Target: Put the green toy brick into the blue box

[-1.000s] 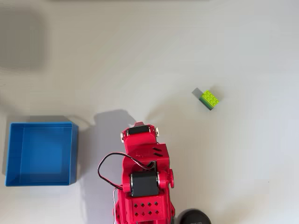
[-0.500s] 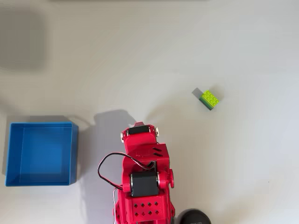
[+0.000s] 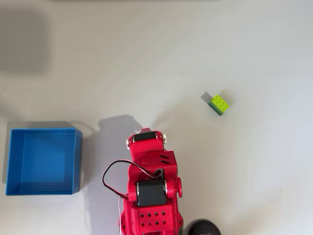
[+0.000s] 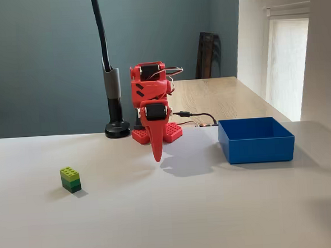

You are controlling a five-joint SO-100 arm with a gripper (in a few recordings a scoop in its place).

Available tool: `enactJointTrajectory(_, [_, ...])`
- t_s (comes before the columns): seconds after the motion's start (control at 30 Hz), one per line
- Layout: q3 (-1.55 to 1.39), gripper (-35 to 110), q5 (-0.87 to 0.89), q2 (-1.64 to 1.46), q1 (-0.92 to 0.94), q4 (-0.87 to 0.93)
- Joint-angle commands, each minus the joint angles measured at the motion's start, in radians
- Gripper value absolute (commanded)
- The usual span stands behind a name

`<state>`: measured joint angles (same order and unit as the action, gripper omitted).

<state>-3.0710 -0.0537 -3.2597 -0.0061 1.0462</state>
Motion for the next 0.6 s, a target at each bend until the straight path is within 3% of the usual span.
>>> enactJointTrajectory(0.0, [-0.002, 0, -0.009, -0.008, -0.011, -0.006])
enactJointTrajectory(0.57, [0.014, 0, -0.015, -0.003, 0.002, -0.043])
